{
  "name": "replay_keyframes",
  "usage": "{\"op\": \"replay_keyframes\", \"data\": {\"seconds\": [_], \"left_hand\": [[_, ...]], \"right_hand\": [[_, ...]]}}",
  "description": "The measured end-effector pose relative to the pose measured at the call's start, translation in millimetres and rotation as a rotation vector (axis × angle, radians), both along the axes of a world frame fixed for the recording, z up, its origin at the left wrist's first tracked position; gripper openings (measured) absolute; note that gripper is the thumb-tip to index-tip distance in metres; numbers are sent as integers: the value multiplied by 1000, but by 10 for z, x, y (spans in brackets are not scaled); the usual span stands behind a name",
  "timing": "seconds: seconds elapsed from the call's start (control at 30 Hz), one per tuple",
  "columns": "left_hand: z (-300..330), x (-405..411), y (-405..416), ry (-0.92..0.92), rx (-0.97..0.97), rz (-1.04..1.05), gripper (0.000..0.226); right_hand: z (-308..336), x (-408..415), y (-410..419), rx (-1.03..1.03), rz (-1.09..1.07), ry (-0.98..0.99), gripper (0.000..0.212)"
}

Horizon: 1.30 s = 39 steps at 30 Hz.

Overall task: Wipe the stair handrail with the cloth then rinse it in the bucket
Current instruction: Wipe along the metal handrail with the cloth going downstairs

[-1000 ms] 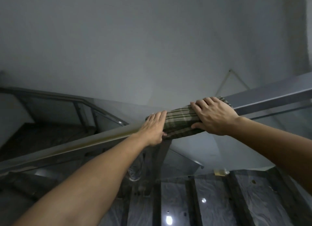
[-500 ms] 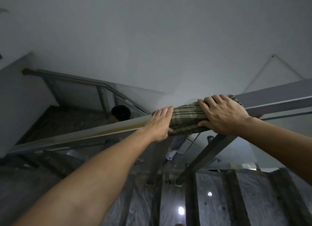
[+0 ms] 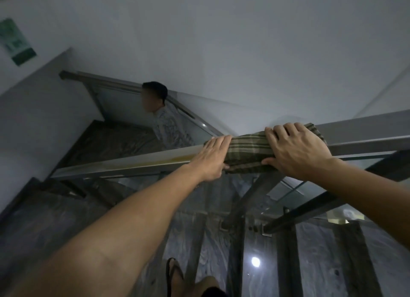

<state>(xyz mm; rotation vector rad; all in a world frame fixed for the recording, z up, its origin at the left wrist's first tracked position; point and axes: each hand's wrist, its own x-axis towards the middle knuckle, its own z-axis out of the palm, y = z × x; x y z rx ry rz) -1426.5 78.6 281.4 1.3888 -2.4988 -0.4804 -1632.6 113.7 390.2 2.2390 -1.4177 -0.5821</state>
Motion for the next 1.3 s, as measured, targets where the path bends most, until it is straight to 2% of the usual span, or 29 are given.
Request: {"op": "replay_keyframes", "data": {"seconds": [0.37,0.73,1.3], "left_hand": [[-796,1158,-252,-12,-4,-9,87],[-1488,2198,-500,-42,49,3,89],[-2636,3829,-841,-67,-33,-26,89]], "right_hand": [[-772,1167,-249,1,46,-31,75],[-1448,2230,-509,61,17,-51,76],[-2562,3842,-827,51,12,-57,77]]}}
